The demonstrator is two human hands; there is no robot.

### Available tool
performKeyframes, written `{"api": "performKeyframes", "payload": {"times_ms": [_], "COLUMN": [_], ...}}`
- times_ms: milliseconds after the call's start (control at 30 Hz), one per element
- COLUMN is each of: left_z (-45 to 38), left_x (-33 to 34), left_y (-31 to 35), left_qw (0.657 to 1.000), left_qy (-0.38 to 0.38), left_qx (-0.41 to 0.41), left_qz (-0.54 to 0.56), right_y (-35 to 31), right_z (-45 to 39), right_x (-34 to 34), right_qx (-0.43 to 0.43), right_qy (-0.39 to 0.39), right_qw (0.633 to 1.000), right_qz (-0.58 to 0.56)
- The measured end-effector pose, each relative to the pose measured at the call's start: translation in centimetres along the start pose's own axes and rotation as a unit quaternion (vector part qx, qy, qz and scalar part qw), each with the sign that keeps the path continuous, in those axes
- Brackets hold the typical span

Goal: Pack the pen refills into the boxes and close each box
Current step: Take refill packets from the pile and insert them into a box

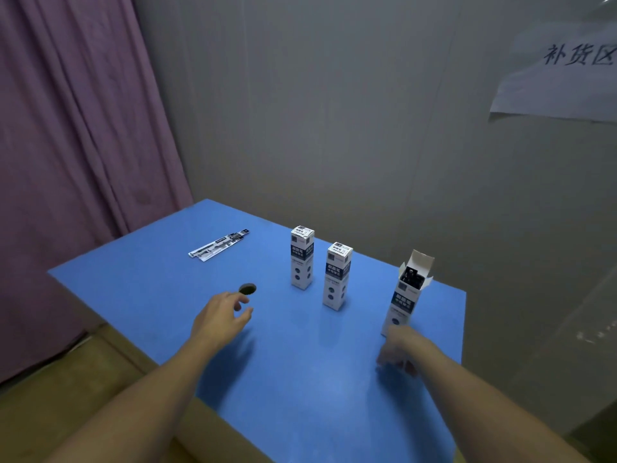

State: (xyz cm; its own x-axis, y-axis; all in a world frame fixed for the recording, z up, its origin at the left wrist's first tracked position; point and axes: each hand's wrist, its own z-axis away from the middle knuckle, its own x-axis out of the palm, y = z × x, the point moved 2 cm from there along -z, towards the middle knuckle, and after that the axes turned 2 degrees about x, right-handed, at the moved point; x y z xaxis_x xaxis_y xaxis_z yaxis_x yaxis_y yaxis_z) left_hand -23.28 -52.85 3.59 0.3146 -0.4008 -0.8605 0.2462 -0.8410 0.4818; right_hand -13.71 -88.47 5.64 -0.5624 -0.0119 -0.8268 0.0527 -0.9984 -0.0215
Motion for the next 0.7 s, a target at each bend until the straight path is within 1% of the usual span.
{"api": "performKeyframes", "payload": {"times_ms": [133,200,433,700], "left_z": [0.2,0.5,1.5,1.5], "left_x": [-1.9,-3.0,-7.9,-13.0], "left_y": [-3.2,-5.0,-13.2,-22.3], "left_qw": [0.999,0.998,0.996,0.994], "left_qy": [-0.014,-0.019,-0.013,-0.006], "left_qx": [-0.030,-0.036,-0.060,-0.082], "left_qz": [-0.024,-0.037,-0.068,-0.070], "right_y": [-5.3,-8.4,-20.2,-32.4], "right_z": [0.7,0.7,1.3,1.6], "right_x": [-1.7,-2.0,-0.8,1.8], "right_qx": [-0.075,-0.103,-0.171,-0.210], "right_qy": [0.081,0.107,0.163,0.188], "right_qw": [0.992,0.987,0.969,0.959], "right_qz": [0.058,0.064,0.067,0.036]}}
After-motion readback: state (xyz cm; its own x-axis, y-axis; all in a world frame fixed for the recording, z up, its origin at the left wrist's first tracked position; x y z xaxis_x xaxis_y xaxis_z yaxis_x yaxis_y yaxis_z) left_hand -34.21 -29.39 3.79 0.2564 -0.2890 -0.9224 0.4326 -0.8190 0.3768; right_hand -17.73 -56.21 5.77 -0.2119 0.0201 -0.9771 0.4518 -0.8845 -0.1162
